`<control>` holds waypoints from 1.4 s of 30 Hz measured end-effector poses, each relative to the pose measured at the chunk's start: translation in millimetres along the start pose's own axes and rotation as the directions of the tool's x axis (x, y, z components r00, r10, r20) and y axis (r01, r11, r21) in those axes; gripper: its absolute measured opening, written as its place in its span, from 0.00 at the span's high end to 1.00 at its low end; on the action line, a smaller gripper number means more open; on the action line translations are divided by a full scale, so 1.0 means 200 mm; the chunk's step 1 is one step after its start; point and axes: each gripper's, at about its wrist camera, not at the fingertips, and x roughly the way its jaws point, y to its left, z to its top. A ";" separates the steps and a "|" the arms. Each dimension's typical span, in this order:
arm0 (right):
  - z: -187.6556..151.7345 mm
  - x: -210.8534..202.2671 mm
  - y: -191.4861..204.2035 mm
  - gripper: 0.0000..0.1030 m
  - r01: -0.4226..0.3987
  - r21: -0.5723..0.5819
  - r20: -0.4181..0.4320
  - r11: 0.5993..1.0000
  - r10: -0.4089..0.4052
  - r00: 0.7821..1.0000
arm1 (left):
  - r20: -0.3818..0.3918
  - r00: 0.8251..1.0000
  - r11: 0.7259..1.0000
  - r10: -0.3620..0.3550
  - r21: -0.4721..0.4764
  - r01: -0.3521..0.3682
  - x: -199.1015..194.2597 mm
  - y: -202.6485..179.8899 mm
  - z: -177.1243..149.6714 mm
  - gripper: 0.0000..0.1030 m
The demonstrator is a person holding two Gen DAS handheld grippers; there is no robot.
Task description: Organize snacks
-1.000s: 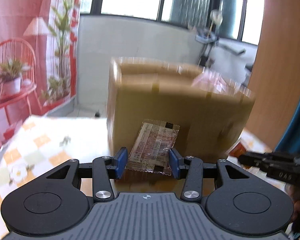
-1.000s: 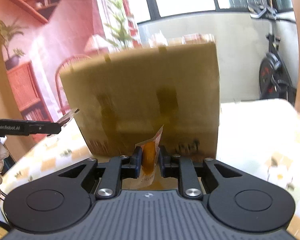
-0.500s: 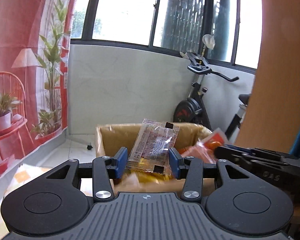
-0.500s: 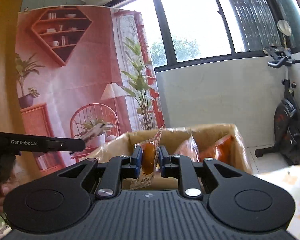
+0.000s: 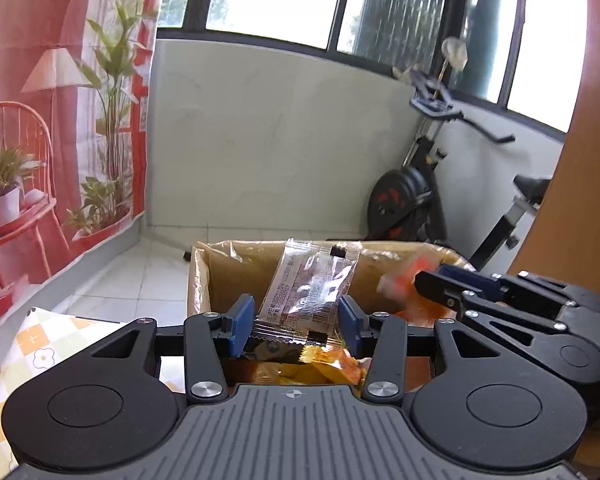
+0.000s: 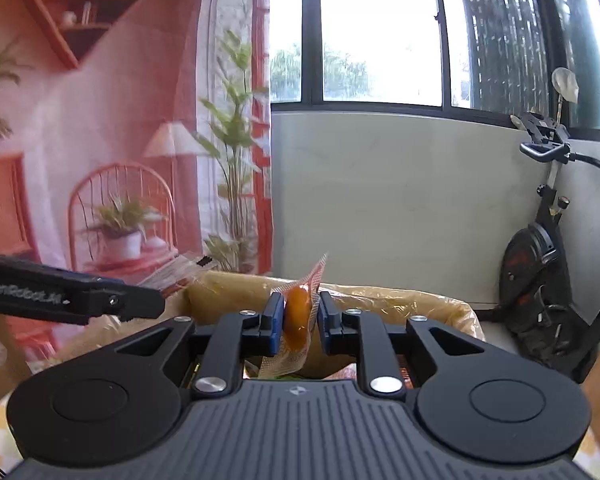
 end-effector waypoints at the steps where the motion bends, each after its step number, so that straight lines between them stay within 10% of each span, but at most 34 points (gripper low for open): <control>1: 0.00 0.02 0.01 0.77 0.011 -0.008 -0.012 1.000 -0.011 1.000 | -0.009 1.000 1.000 0.011 0.013 -0.011 0.01 0.00 0.00 0.52; 4: 0.00 0.05 0.02 0.51 0.038 -0.035 -0.046 0.999 -0.040 0.998 | -0.012 0.999 0.999 0.034 0.031 -0.033 -0.01 0.00 -0.01 0.45; 12: -0.03 -0.10 -0.06 0.41 0.062 -0.010 -0.041 0.998 -0.063 0.997 | 0.010 0.999 0.998 0.040 0.042 -0.040 -0.15 -0.01 -0.01 0.12; 28: -0.02 -0.49 -0.14 0.04 0.083 0.166 -0.011 0.983 -0.083 0.997 | 0.059 0.979 0.979 0.195 0.052 -0.198 -0.48 -0.04 -0.07 0.09; 42: -0.02 -0.86 -0.07 0.00 0.102 0.215 0.021 0.971 -0.109 0.994 | 0.138 0.960 0.964 0.244 0.069 -0.255 -0.86 -0.16 -0.17 0.09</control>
